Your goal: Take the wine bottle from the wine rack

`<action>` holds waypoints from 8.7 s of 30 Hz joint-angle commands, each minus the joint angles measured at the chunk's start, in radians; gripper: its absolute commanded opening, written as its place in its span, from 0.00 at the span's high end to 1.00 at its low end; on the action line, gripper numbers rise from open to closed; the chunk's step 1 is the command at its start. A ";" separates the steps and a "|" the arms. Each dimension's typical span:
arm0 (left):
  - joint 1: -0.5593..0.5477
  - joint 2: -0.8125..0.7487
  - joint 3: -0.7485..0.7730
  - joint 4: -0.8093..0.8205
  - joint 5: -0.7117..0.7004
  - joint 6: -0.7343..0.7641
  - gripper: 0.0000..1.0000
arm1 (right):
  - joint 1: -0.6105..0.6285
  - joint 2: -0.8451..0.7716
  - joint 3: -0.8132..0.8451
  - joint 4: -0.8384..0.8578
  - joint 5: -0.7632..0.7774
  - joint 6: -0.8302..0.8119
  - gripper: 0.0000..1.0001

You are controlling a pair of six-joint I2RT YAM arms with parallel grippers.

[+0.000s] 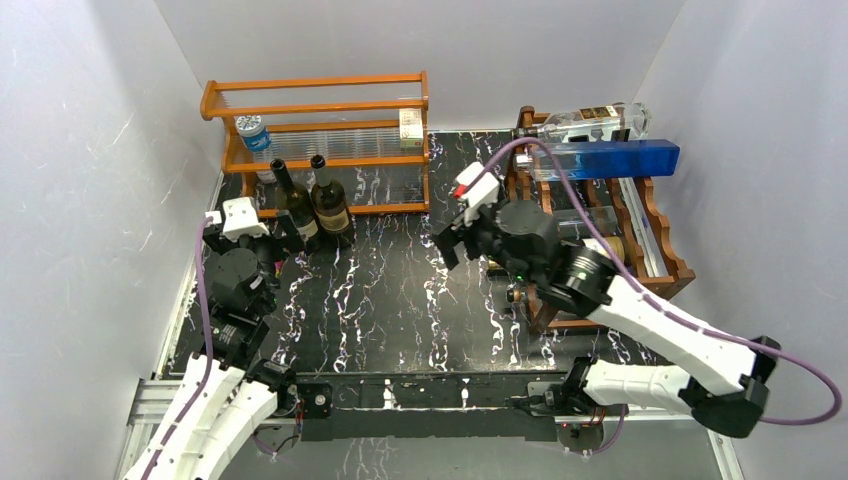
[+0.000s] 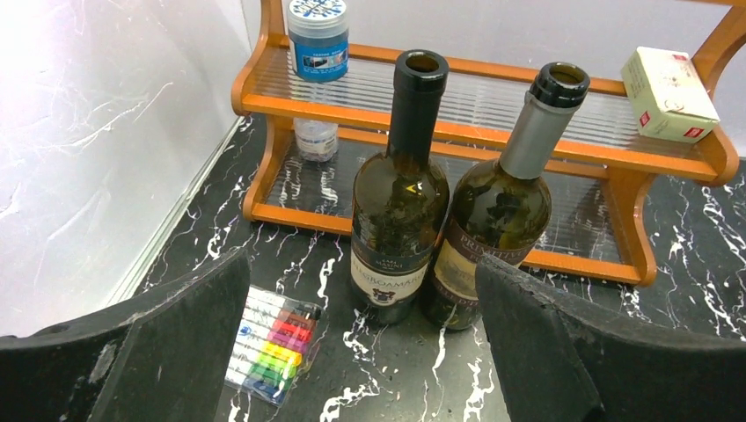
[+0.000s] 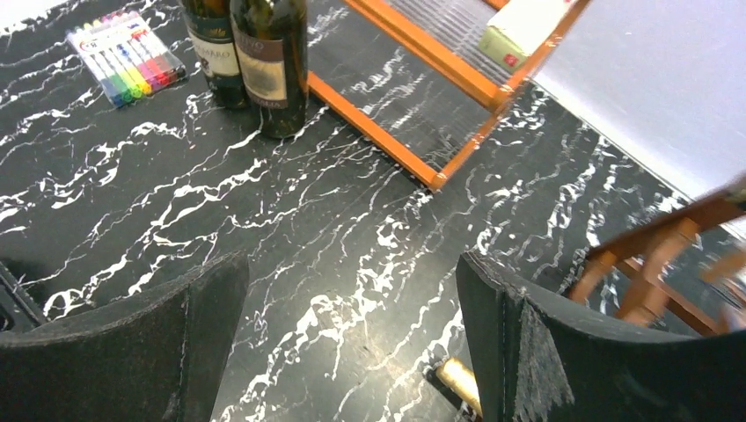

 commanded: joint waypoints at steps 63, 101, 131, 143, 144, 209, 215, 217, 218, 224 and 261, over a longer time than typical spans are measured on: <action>-0.067 -0.044 0.042 0.002 0.052 -0.043 0.02 | -1.035 0.245 0.595 -0.612 0.347 0.918 0.02; -0.068 -0.040 0.044 -0.001 0.050 -0.041 0.02 | -1.119 0.208 0.229 -0.353 0.104 1.445 0.12; -0.068 -0.006 0.047 -0.007 0.034 -0.035 0.02 | -1.121 -0.115 -0.063 0.011 0.048 1.508 0.85; -0.068 0.110 0.129 -0.071 0.323 -0.106 0.02 | -1.062 -0.184 0.095 -0.075 -0.130 1.237 1.00; -0.068 0.114 0.142 -0.093 0.331 -0.118 0.02 | -1.057 -0.182 0.094 -0.067 -0.141 1.235 1.00; -0.068 0.386 0.075 -0.071 1.111 -0.741 0.10 | -0.108 0.428 0.276 0.060 0.190 1.434 1.00; -0.068 0.415 0.076 -0.063 1.087 -0.707 0.22 | -0.106 0.435 0.252 0.060 0.171 1.477 1.00; -0.068 0.424 0.085 -0.079 1.081 -0.695 0.30 | -0.105 0.440 0.245 0.054 0.164 1.487 1.00; -0.068 0.425 0.096 -0.100 1.072 -0.685 0.37 | -0.104 0.441 0.245 0.044 0.164 1.489 0.97; -0.068 0.365 0.087 -0.203 1.049 -0.642 0.64 | -0.103 0.426 0.167 0.066 0.133 1.480 0.63; -0.068 0.245 0.089 -0.474 1.050 -1.347 1.00 | -0.068 0.038 -0.404 0.654 -0.532 -0.339 0.02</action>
